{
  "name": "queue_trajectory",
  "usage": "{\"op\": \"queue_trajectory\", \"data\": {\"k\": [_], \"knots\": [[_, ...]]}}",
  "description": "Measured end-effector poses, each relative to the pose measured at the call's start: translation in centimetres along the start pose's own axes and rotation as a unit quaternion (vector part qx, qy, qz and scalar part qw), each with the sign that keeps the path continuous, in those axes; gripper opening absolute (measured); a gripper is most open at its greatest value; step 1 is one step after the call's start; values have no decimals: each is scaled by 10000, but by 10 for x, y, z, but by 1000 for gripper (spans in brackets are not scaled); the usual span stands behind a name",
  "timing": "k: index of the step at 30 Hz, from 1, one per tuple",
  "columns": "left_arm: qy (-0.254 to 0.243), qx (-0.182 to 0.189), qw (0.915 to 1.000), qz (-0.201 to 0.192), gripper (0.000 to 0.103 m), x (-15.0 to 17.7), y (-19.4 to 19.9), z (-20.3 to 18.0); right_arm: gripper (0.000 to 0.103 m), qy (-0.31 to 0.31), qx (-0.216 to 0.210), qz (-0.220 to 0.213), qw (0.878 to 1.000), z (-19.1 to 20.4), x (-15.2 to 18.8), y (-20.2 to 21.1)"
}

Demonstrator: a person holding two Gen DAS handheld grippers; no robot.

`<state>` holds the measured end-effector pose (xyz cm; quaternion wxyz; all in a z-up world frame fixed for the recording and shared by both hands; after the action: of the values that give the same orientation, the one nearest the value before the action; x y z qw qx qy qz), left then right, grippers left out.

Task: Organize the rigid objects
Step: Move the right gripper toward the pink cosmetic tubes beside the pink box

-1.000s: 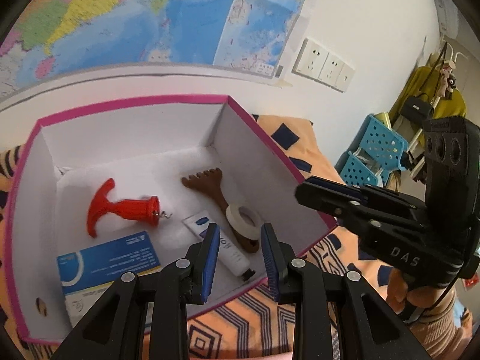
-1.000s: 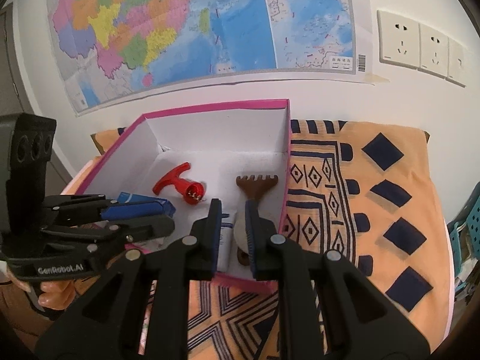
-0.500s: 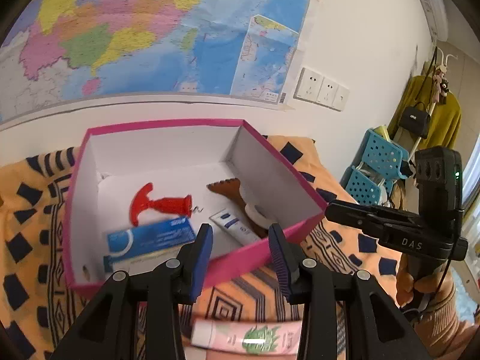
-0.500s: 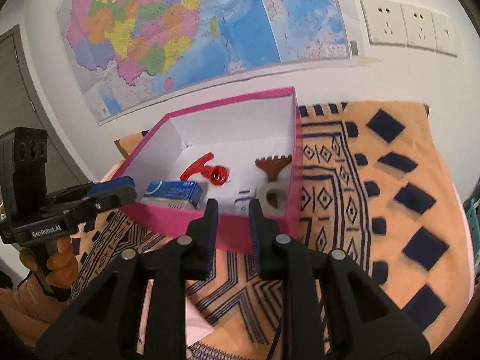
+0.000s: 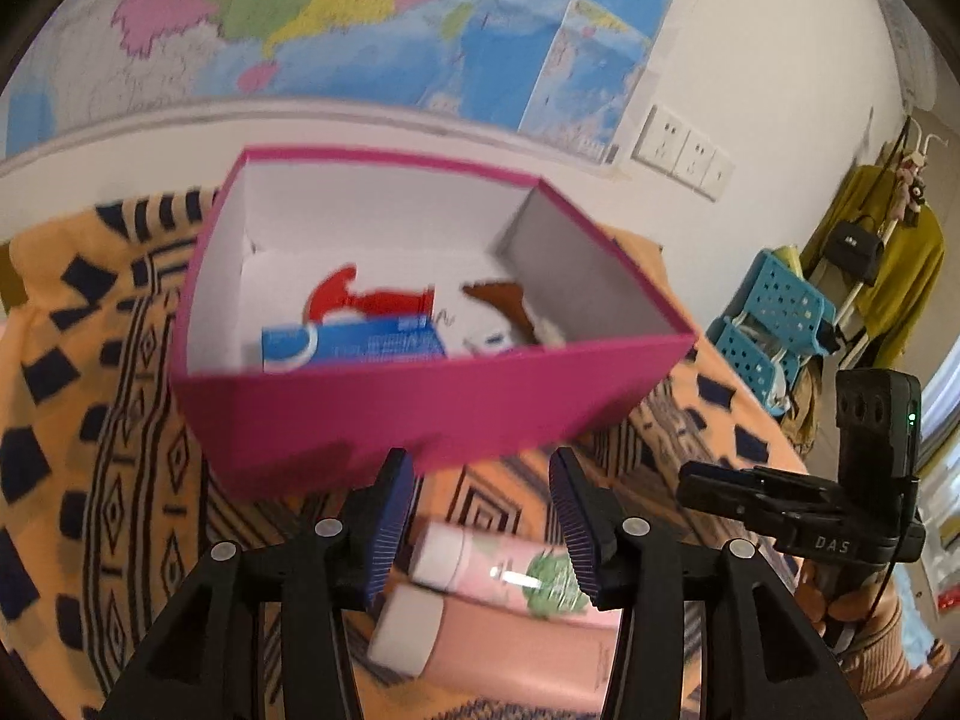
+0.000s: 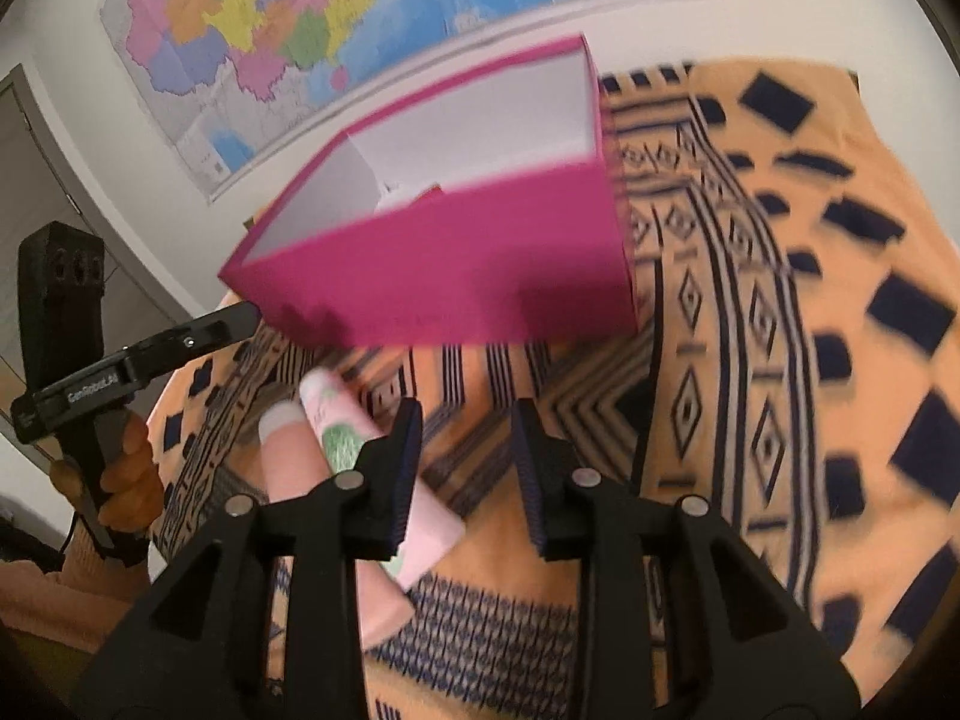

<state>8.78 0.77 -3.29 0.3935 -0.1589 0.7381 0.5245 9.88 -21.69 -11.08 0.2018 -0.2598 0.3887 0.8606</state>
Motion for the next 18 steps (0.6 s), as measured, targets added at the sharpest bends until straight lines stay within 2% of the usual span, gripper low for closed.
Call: {"op": "queue_trajectory", "data": {"k": [8, 18], "knots": [[91, 48, 9996, 280, 48, 24, -10, 2, 37, -244, -39, 398, 9989, -11, 27, -9], [11, 121, 9989, 456, 48, 35, -19, -2, 38, -371, -115, 619, 9973, -12, 45, -13]]}}
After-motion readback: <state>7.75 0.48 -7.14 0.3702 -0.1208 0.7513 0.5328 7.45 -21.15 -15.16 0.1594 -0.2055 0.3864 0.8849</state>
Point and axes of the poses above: each gripper's, at about its wrist camera, not at the fingertips, and y roughly against the way its jaws point, z to its left, x to its underside, the point moved 5 cm from there along -y, roughly the way its jaws point, and after that the axes turned 13 degrees about -y, right-handed, at the moved point
